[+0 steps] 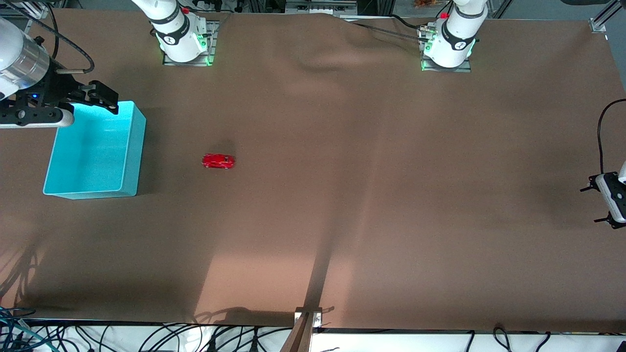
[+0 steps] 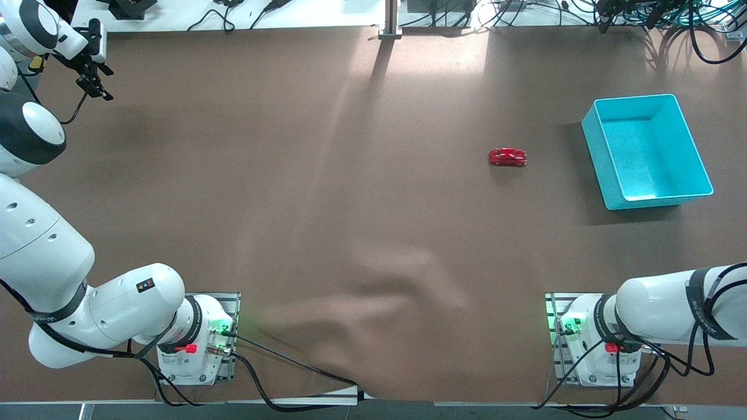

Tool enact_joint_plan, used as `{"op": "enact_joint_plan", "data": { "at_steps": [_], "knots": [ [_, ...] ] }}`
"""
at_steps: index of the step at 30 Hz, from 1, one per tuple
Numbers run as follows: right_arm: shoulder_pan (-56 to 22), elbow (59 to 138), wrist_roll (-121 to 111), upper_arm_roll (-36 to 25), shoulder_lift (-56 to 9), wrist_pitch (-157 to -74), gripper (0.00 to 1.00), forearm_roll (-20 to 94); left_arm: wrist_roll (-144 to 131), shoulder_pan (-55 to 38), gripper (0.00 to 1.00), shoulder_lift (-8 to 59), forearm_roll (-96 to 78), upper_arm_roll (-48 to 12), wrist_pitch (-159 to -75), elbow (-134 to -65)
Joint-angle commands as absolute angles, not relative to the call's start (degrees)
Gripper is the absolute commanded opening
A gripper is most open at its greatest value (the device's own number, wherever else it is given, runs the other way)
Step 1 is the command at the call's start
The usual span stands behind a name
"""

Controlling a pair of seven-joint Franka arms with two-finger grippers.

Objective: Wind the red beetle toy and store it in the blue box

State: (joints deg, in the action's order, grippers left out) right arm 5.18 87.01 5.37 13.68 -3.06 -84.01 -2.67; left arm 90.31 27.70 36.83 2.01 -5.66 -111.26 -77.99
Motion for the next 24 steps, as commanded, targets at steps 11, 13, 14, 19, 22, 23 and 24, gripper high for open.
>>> {"op": "enact_joint_plan", "data": {
  "at_steps": [11,13,14,19,22,23,24],
  "knots": [
    [5.9,87.0,4.8,14.1,-4.2,-83.5,1.00,-1.6,68.2,20.9,1.00,30.8,1.3,-5.8,-105.7,-75.8],
    [5.8,87.1,3.4,14.1,-5.1,-83.5,1.00,-1.6,64.3,19.5,1.00,29.9,1.3,-5.8,-105.0,-75.8],
    [5.9,87.2,1.7,14.2,-5.3,-83.5,1.00,-1.6,62.4,18.6,1.00,29.6,1.3,-5.8,-104.7,-75.8],
    [6.4,87.7,-14.8,13.8,-6.9,-83.1,1.00,-1.5,52.1,14.9,1.00,28.4,1.3,-5.9,-101.4,-75.8],
    [6.8,88.9,-23.4,12.7,-8.1,-83.5,1.00,-1.5,46.9,12.3,1.00,28.1,1.1,-5.9,-99.1,-75.8],
    [6.9,89.3,-26.4,12.4,-8.4,-83.7,1.00,-1.5,45.1,11.3,1.00,28.0,0.7,-5.8,-98.9,-75.8],
    [6.9,89.5,-29.2,12.0,-9.0,-83.8,1.00,-1.5,43.8,10.7,1.00,28.0,0.2,-5.8,-98.8,-75.8]
  ]
}}
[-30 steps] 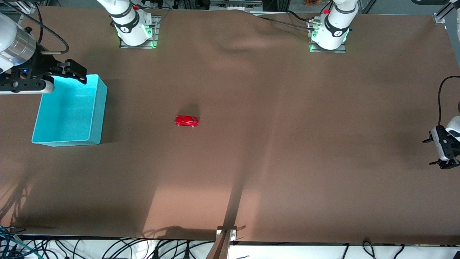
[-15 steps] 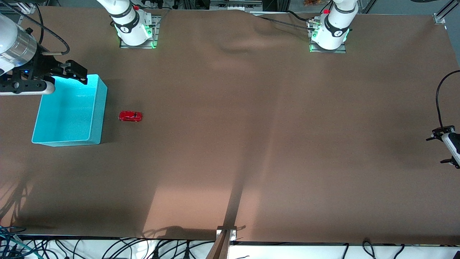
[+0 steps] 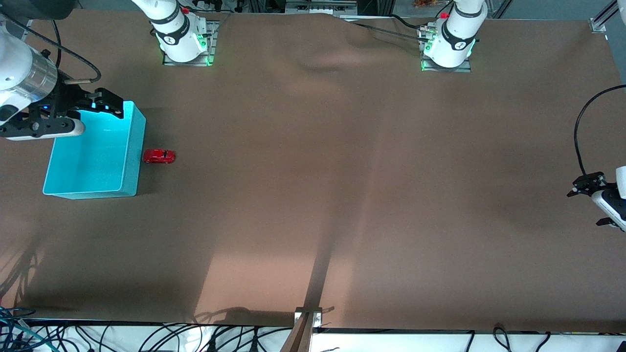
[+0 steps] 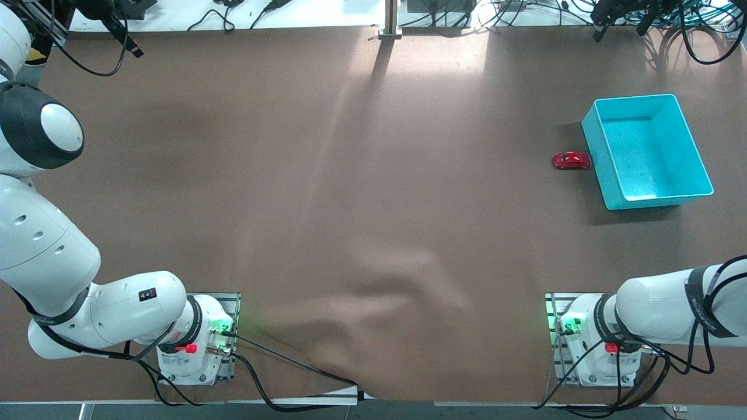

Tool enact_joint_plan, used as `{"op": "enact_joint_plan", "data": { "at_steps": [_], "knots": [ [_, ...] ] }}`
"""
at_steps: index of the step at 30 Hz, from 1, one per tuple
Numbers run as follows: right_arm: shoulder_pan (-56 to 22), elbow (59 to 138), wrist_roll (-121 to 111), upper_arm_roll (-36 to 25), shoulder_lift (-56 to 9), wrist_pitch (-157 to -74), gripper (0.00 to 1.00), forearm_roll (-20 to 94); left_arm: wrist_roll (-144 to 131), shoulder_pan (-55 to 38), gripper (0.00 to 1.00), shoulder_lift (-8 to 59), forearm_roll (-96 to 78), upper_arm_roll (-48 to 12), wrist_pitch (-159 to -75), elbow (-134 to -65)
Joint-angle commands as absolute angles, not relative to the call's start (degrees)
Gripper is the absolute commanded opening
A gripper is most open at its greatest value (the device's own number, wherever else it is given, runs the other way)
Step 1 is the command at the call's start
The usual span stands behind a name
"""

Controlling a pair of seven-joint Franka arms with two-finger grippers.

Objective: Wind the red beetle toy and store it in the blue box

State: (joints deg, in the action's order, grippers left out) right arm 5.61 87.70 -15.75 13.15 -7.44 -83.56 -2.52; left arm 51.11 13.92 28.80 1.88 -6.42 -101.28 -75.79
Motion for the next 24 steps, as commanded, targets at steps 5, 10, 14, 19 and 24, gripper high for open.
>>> {"op": "enact_joint_plan", "data": {
  "at_steps": [5,10,14,19,24],
  "knots": [
    [6.9,92.8,-40.7,10.6,-9.8,-87.3,1.00,-1.4,37.6,5.6,1.00,26.0,-0.9,-4.8,-98.7,-76.1],
    [6.9,100.8,-52.4,9.1,-9.7,-93.1,1.00,-1.1,29.7,1.5,1.00,23.3,-0.7,-3.2,-98.1,-77.8],
    [7.0,108.3,-61.5,7.2,-9.1,-100.9,1.00,-0.4,23.0,-6.0,1.00,19.7,-1.1,3.2,-98.2,-81.1],
    [7.0,115.7,-74.3,5.2,-8.9,-109.7,1.00,1.9,8.8,-8.8,1.00,12.8,-3.2,6.1,-99.0,-89.3],
    [7.0,123.8,-79.7,4.5,-8.0,-118.3,1.00,2.3,4.0,-9.1,1.00,6.2,-2.7,5.9,-102.1,-95.9]
  ]
}}
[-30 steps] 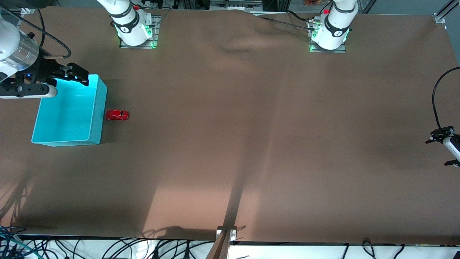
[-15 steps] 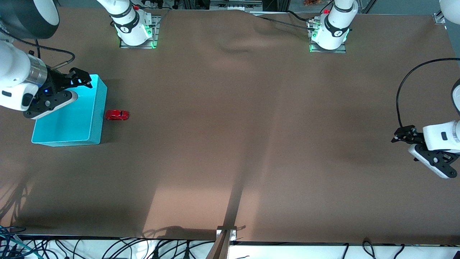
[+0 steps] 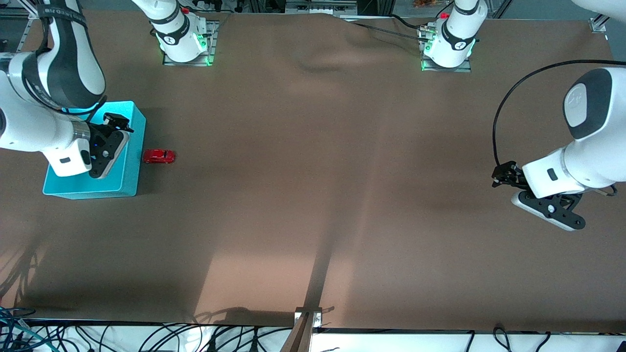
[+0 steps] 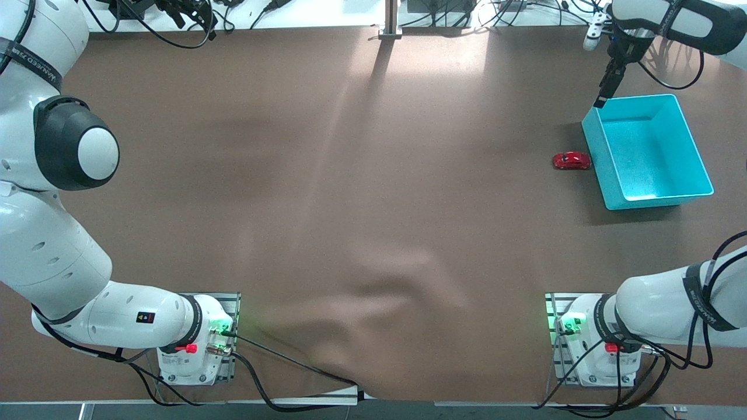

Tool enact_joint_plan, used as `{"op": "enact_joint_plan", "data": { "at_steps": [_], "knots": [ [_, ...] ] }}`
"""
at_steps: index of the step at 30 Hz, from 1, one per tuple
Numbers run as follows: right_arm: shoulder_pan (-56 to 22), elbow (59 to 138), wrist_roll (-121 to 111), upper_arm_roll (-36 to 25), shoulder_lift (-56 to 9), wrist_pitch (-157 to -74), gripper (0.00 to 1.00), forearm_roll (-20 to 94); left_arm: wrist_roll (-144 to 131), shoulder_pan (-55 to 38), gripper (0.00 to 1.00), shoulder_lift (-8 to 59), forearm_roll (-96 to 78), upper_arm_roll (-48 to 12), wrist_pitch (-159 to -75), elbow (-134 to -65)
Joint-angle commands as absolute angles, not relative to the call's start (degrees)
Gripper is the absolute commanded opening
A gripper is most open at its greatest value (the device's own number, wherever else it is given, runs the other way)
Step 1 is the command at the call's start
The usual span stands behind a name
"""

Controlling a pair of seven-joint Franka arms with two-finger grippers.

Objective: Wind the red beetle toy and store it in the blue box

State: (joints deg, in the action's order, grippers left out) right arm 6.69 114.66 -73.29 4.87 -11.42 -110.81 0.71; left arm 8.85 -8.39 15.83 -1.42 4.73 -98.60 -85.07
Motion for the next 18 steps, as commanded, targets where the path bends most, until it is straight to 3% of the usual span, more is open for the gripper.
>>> {"op": "enact_joint_plan", "data": {
  "at_steps": [1,12,18],
  "knots": [
    [7.0,124.9,-80.2,4.5,-7.9,-119.9,1.00,2.3,4.0,-8.8,1.00,5.1,-2.7,5.5,-102.6,-96.8],
    [7.0,135.1,-88.9,4.2,-8.7,-136.9,1.00,2.3,3.3,-3.8,1.00,-1.7,2.7,-1.8,-102.8,-99.8],
    [7.0,137.3,-93.2,4.2,-10.4,-143.0,1.00,2.2,0.5,-3.8,1.00,-2.5,2.5,-2.0,-102.5,-99.8]
  ]
}}
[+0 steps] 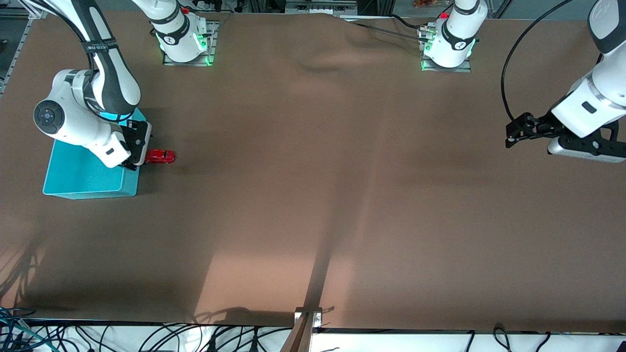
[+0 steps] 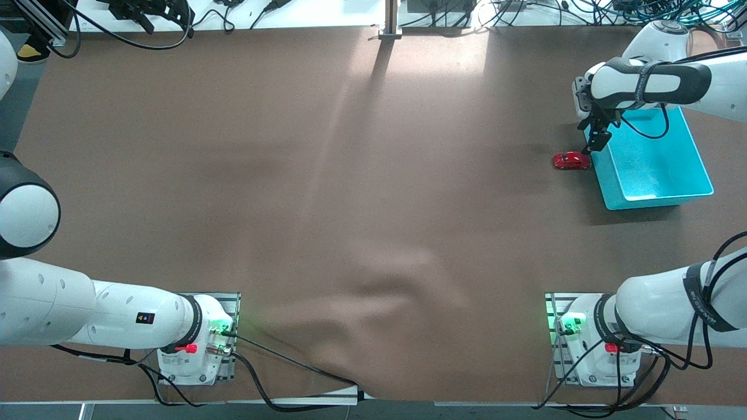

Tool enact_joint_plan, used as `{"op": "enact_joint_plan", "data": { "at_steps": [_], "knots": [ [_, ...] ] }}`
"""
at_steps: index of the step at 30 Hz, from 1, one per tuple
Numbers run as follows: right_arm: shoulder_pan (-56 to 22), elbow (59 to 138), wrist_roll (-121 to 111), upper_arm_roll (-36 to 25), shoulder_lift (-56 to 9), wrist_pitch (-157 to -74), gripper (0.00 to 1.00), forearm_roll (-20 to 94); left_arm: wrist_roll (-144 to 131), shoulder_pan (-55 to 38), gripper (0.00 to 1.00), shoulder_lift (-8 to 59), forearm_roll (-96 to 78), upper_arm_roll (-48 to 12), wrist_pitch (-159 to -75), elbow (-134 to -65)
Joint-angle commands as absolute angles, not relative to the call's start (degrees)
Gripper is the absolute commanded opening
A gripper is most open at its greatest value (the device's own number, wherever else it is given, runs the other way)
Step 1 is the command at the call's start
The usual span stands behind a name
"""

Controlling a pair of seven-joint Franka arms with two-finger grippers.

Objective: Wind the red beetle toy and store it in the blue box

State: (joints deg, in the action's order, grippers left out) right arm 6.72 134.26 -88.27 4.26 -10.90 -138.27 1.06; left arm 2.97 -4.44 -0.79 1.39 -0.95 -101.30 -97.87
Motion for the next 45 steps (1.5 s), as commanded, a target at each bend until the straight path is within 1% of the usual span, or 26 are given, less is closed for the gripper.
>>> {"op": "enact_joint_plan", "data": {
  "at_steps": [1,5,11,15,17,19,23,24,26,28,34,41,45],
  "knots": [
    [7.0,137.4,-93.9,4.2,-10.8,-143.9,1.00,2.2,0.5,-3.9,1.00,-2.6,2.5,-2.0,-102.3,-99.8],
    [7.0,138.7,-95.6,4.3,-12.2,-147.5,1.00,2.2,1.2,-3.9,1.00,-2.5,2.0,-2.0,-101.3,-99.2],
    [7.0,142.6,-95.8,4.2,-12.6,-154.2,0.99,2.1,1.2,-3.9,1.00,-2.2,1.3,-2.0,-101.0,-99.1],
    [7.0,142.6,-96.6,4.2,-13.6,-155.0,0.83,2.1,1.2,-3.9,1.00,-2.2,1.2,-2.0,-100.9,-99.0],
    [7.0,142.6,-96.6,4.2,-14.1,-155.7,0.74,2.1,1.2,-3.9,1.00,-2.1,1.2,-2.0,-100.8,-98.9],
    [7.0,142.6,-96.6,4.2,-14.5,-156.0,0.61,2.1,1.2,-3.9,1.00,-2.1,1.2,-2.0,-100.7,-98.9],
    [7.0,142.4,-96.6,4.2,-14.4,-155.7,0.33,2.1,1.3,-3.9,1.00,-2.0,1.2,-2.0,-100.8,-98.9],
    [7.0,142.3,-96.5,4.2,-14.5,-155.7,0.28,2.1,1.3,-3.9,1.00,-2.0,1.2,-2.0,-100.7,-98.9],
    [7.0,142.3,-96.4,4.3,-14.4,-155.6,0.20,2.1,1.3,-3.8,1.00,-2.0,1.2,-1.9,-100.7,-98.9],
    [7.0,142.2,-96.2,4.4,-14.1,-155.5,0.15,2.1,1.2,-3.7,1.00,-1.9,1.2,-1.8,-100.7,-98.9],
    [6.9,140.8,-95.6,5.0,-12.9,-153.4,0.15,2.2,1.2,-3.7,1.00,-1.4,1.1,-1.9,-100.8,-98.0],
    [6.9,135.4,-95.5,5.9,-12.3,-146.4,0.15,2.9,1.1,-3.6,1.00,-1.4,1.1,-1.7,-100.8,-97.3],
    [6.9,131.3,-95.5,6.3,-12.3,-140.9,0.15,4.7,1.2,-3.2,1.00,-1.1,1.2,-1.4,-100.7,-97.3]
  ]
}}
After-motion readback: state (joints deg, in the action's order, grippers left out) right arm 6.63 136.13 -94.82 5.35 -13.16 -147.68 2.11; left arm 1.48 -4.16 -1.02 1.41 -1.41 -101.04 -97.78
